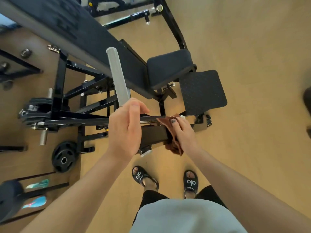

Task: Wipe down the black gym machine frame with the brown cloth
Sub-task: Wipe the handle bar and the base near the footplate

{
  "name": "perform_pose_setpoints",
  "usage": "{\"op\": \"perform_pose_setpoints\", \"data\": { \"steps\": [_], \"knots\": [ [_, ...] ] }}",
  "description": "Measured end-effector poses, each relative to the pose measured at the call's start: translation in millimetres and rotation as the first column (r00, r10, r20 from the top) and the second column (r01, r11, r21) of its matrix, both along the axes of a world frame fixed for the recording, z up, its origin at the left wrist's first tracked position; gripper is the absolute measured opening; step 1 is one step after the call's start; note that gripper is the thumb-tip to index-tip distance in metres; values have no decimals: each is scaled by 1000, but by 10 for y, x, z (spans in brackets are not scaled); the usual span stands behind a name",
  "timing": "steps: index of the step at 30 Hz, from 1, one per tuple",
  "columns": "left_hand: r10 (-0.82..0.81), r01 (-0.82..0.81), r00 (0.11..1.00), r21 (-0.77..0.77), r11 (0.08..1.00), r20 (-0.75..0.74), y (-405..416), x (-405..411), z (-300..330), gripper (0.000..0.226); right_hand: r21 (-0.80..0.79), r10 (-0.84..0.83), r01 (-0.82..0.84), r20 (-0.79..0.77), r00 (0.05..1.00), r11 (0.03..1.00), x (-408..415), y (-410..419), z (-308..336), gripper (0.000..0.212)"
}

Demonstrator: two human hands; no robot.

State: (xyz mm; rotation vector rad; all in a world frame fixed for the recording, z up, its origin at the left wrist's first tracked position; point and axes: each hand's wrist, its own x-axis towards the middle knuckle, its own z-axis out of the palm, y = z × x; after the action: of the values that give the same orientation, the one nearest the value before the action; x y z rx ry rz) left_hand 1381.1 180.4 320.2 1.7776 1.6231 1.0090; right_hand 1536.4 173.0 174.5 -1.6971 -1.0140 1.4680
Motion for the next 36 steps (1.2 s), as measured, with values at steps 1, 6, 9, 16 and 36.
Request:
{"op": "perform_pose_setpoints", "data": {
  "steps": [1, 6, 9, 16, 36],
  "knots": [
    [-4, 4, 1000, -10, 1000, -13, 4, 2, 0, 48, -7, -22, 22, 1, 1000, 1000, -43, -16, 24, 36],
    [-35, 35, 999, -18, 999, -4, 24, -8, -26, 45, 302, 25, 25, -159, 987, 953, -527, -423, 790, 21],
    [-41, 41, 999, -18, 999, 8, 33, -20, -34, 45, 432, 27, 29, -123, 992, 901, -564, -416, 869, 25],
    [-14, 12, 998, -28, 1000, -67, 15, 8, -7, 42, -16, 62, -62, 29, 998, 998, 15, 166, -89, 25],
    [6, -7, 997, -16, 1000, -75, 32, -11, -31, 45, -206, -44, 63, 94, 995, 976, -33, 242, -266, 41]
  ]
}}
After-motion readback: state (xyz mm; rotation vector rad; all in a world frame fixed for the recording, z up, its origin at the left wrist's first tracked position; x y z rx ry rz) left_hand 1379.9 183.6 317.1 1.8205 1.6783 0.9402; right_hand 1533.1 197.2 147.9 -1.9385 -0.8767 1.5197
